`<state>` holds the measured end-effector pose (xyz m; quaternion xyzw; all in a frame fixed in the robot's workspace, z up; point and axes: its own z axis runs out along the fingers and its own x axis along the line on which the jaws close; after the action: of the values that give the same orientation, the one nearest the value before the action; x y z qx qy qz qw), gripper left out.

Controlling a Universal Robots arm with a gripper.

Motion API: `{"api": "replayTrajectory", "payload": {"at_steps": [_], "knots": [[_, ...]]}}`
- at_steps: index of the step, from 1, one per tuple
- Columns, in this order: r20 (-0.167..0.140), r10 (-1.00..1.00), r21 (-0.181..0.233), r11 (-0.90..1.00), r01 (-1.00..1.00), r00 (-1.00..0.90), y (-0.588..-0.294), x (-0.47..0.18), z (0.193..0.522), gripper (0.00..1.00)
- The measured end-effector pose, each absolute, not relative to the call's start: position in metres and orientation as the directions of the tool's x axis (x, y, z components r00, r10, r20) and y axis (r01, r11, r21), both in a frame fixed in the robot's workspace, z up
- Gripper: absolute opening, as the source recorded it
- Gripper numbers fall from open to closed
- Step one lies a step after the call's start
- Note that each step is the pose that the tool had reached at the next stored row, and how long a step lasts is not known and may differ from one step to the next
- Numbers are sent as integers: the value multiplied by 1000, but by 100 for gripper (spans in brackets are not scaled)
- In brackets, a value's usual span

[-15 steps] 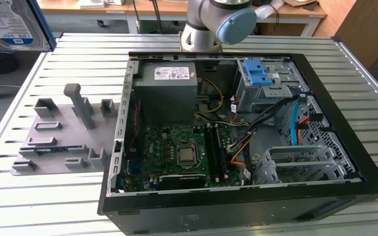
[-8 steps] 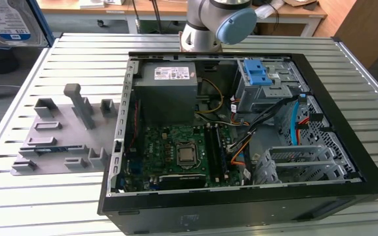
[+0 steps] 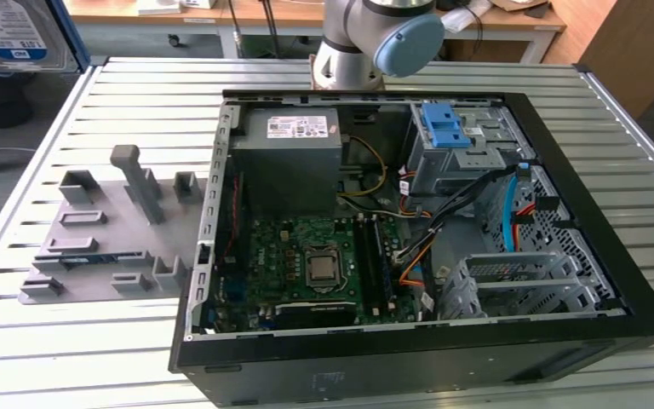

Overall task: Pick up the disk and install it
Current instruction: 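Pick up the disk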

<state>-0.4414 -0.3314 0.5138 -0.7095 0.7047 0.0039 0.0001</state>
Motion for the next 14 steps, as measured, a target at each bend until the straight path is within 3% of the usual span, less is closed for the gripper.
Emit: {"api": "replayTrajectory", "payload": {"at_steps": [5,14], "knots": [[-30,-1000,5,-7,-1000,7,-338,-441,514,36],[-32,-999,6,-7,-1000,7,-357,-433,514,36]]}}
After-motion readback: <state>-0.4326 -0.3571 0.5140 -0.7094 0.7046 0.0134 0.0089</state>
